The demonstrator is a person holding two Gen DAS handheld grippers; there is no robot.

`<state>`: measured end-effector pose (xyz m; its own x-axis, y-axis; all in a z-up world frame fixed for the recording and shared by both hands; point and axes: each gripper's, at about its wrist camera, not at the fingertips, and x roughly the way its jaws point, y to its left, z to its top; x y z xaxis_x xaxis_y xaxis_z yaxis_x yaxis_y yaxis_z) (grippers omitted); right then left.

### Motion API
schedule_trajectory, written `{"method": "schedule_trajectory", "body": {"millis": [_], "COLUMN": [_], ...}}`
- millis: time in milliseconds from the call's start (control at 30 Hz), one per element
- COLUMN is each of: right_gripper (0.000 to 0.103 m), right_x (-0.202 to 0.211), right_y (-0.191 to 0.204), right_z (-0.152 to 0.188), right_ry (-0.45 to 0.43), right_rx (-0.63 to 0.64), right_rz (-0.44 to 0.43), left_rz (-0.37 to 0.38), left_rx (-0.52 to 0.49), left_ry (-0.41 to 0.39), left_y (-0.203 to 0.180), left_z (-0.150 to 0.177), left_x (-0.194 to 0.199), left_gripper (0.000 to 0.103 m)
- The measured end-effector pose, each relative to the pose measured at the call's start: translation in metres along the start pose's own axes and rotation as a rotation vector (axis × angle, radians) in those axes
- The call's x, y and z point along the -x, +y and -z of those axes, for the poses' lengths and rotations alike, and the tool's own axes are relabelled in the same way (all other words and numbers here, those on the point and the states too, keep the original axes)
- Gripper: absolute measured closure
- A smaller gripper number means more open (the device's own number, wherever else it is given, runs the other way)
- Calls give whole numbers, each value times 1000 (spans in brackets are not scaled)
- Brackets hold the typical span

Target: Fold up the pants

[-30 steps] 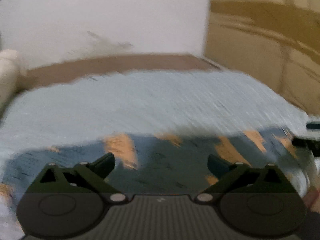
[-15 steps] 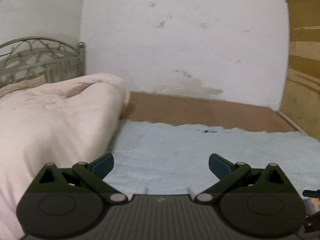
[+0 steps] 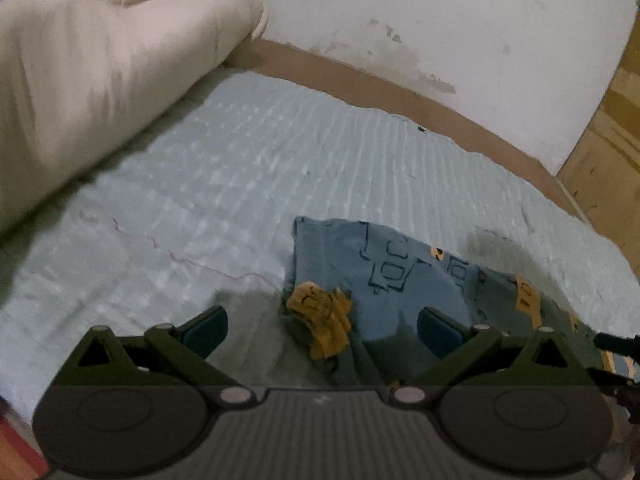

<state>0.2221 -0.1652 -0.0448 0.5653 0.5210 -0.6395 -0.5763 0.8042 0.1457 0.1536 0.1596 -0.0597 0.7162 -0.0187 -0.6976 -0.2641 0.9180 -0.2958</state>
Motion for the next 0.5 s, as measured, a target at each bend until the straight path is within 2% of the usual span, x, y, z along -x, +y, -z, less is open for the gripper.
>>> {"method": "schedule_trajectory", "body": {"millis": [100,133,167,200,233,267,300,367,433,500], "right_gripper": [1,1,1,1,1,1,1,1,1,1], "right_x": [-6,-9,-11,-14,-16,-18,-21,-25,-28,-31], "right_y": [-4,-6,-7,-8,-10,-11,-12,-13,-13,-13], "right_z": [-5,-6,-8,-9,-11,-13,-15,-17,-17,-16], "right_ry": [24,26,26,26,24,21,18,15,13,17], "right_rx": [-10,-13,-19,-28,-41,-53,-64,-88,-100,-104], "right_rz": [-31,-37,-39,-38,-38,-40,-42,-44,-45,-38], "left_rz": [35,54,65,72,70,65,50,31,32,26], "left_rx": [52,71,93,114,136,156,165,165,175,144], "left_ry": [13,9,-1,-8,-15,-20,-23,-34,-58,-104], "left_y": [9,12,15,19,21,24,22,20,20,14], "left_z": [-1,-2,-4,-4,-4,-3,-4,0,2,0], "left_x": [-11,-11,-10,-11,-11,-13,-17,-18,-13,2], "left_gripper": [1,9,22,29,44,55,56,80,87,90]}}
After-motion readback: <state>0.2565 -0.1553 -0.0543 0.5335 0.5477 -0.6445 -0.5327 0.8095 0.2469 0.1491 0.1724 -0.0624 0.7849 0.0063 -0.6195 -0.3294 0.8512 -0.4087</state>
